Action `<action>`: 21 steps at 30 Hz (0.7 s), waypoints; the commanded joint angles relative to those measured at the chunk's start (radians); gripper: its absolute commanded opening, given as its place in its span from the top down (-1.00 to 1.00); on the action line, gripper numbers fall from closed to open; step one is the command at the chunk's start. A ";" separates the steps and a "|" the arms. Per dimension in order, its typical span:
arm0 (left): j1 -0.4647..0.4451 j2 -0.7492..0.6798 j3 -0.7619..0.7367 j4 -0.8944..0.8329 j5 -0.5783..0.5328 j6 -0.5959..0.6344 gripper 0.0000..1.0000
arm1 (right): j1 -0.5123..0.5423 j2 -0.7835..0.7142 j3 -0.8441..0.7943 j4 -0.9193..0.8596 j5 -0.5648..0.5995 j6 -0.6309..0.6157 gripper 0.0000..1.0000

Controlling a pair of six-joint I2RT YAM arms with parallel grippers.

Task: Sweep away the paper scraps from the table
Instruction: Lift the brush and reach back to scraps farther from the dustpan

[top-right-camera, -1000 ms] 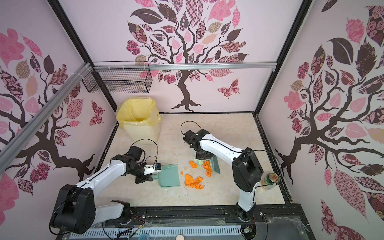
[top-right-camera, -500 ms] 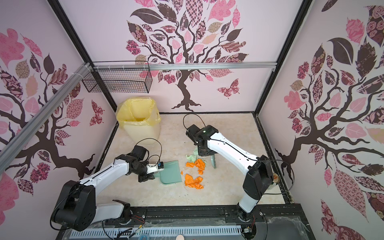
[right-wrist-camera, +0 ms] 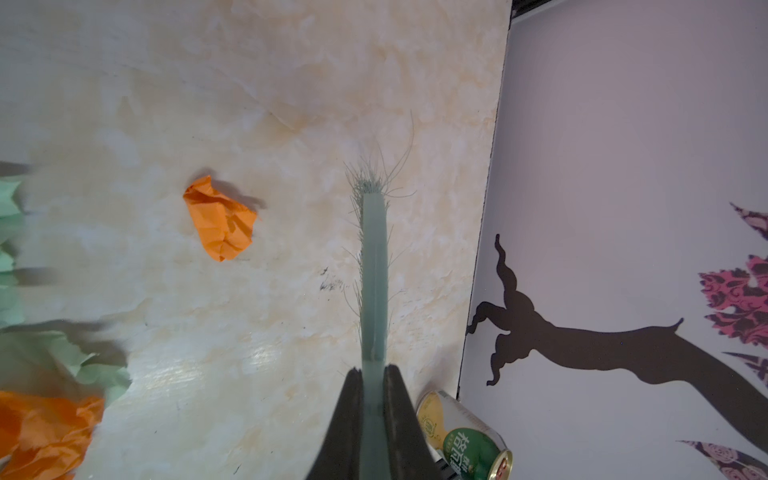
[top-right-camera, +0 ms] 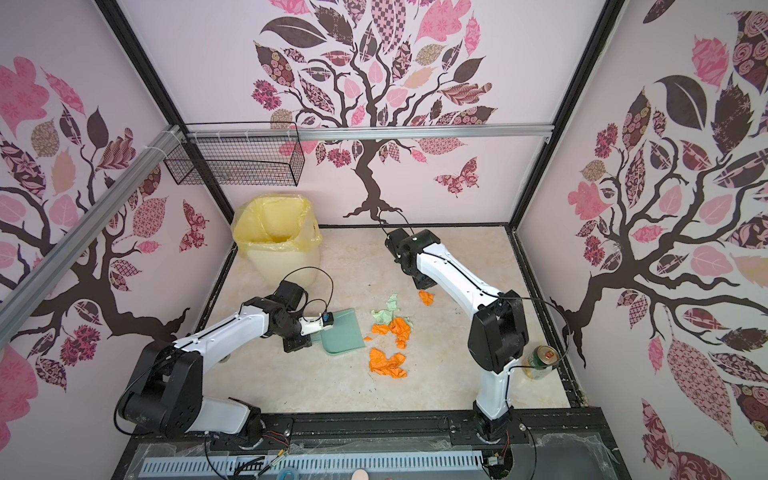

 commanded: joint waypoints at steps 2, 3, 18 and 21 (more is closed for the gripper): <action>-0.001 -0.064 0.009 -0.055 -0.089 0.049 1.00 | -0.028 0.119 0.113 0.019 0.043 -0.155 1.00; -0.002 -0.069 0.018 -0.067 -0.092 0.049 1.00 | -0.030 0.144 0.135 0.018 0.036 -0.163 1.00; -0.149 0.015 0.172 -0.259 -0.129 -0.018 1.00 | 0.026 0.233 0.218 -0.004 -0.174 -0.122 1.00; -0.148 0.033 0.175 -0.270 -0.143 -0.014 1.00 | 0.042 0.218 0.208 -0.009 -0.184 -0.121 1.00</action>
